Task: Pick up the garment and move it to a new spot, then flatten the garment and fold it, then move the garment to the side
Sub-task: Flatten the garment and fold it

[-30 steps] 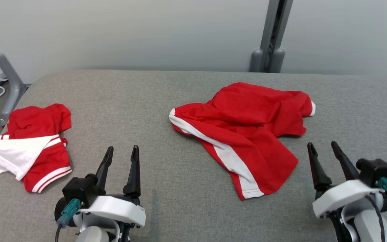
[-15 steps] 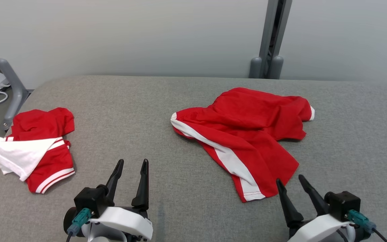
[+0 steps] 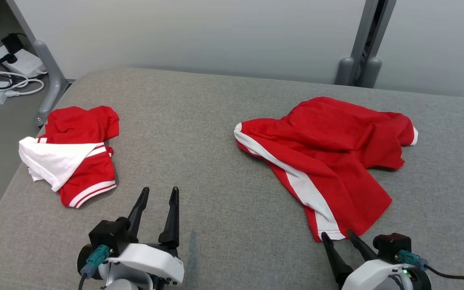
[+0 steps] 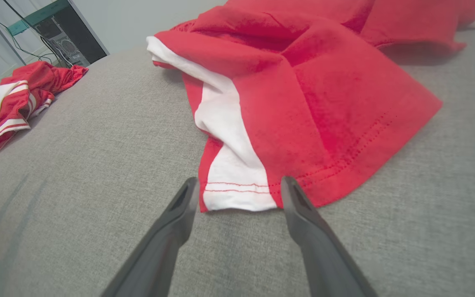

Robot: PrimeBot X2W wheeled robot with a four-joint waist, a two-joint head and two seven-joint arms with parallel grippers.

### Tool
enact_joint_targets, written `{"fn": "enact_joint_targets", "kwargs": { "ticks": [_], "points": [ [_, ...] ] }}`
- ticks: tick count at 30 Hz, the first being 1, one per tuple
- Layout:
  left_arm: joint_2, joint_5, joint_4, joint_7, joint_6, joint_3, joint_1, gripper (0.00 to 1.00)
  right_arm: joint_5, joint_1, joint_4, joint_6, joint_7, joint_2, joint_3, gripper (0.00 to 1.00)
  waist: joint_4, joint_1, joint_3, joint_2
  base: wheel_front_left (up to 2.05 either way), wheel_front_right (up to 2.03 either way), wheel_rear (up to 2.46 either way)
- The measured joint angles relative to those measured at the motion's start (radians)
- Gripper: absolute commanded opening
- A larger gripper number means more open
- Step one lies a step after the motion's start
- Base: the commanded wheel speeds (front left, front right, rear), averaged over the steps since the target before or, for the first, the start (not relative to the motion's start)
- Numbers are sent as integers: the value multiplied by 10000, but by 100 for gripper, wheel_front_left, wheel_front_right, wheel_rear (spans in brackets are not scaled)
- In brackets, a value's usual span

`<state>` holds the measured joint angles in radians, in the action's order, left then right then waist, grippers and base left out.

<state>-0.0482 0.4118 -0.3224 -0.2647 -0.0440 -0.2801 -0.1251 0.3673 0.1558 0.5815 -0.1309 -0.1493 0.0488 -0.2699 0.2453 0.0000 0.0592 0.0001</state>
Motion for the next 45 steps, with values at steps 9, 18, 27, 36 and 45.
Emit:
{"fn": "enact_joint_targets", "kwargs": {
  "ticks": [9,18,27,36,45],
  "points": [
    [-2,4,96,0,-10,-84,-270,100,514,681,1005,0,-359,-13,-238,100,201,0,373,-1,0,0,0],
    [-8,-38,-6,0,-12,-63,-331,100,539,1067,1881,2,-581,10,-951,0,166,0,287,0,0,0,0],
    [-2,33,-21,0,-56,42,53,100,35,685,1174,0,-813,525,-1425,0,-480,0,-280,0,0,0,0],
    [2,211,176,0,-128,-36,260,100,-593,-334,-1287,0,153,2512,-1689,0,-1562,0,-820,0,0,0,0],
    [4,249,186,0,-192,-140,236,100,-871,-1319,-2648,-2,1074,3315,-631,100,-2269,0,-837,0,0,0,0]
  ]
}}
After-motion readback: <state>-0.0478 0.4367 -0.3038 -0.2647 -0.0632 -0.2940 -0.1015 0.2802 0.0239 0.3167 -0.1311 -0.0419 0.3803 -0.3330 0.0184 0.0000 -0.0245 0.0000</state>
